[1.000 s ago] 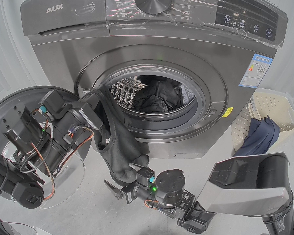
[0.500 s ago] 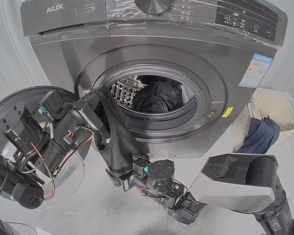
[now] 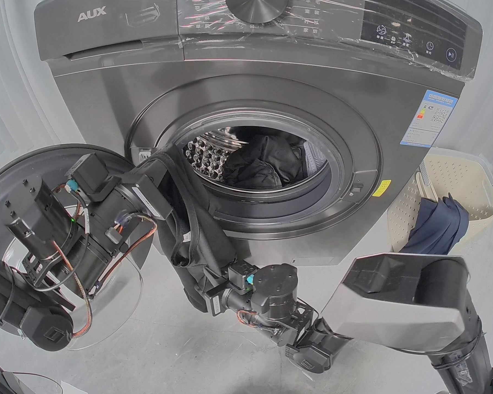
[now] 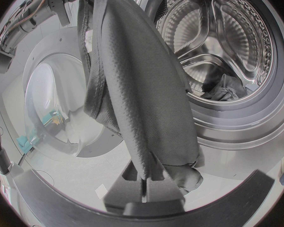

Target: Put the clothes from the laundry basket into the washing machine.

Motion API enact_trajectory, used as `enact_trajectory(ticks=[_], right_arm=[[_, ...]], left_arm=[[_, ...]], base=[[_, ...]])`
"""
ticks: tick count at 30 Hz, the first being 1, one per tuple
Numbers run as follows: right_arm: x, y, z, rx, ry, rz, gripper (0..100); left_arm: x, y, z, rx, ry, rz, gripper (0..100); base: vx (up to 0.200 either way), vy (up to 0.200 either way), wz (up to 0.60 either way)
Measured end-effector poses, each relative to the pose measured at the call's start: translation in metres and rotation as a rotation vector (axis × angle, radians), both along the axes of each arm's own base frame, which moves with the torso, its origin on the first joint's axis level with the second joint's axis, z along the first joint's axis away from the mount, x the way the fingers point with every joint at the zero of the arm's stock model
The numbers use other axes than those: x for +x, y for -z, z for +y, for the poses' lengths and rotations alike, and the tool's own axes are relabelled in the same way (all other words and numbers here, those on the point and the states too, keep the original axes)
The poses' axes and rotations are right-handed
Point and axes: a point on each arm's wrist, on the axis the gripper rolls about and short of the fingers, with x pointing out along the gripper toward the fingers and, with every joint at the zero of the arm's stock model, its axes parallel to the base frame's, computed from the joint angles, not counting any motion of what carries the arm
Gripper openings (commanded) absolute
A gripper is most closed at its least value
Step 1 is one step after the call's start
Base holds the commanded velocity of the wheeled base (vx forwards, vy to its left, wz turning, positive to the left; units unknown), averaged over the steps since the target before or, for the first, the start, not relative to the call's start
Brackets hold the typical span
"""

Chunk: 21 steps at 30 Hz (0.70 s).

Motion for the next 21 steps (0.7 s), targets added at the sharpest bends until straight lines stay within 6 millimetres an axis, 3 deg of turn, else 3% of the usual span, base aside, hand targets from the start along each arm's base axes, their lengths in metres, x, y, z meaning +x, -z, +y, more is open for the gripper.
enact_trajectory(ticks=[5, 12, 21], right_arm=[[-0.01, -0.021, -0.024, -0.013, 0.017, 0.011, 0], [-0.038, -0.052, -0.074, -0.04, 0.021, 0.038, 0], [-0.059, -0.112, -0.137, 0.065, 0.061, -0.04, 0]], left_arm=[[0.001, 0.001, 0.002, 0.002, -0.009, 0.002, 0], [0.003, 0.002, 0.006, 0.006, -0.025, 0.005, 0], [0.004, 0.002, 0.011, 0.012, -0.039, 0.009, 0]], base=[[0.0, 0.0, 0.0], [0.0, 0.0, 0.0], [0.0, 0.0, 0.0]])
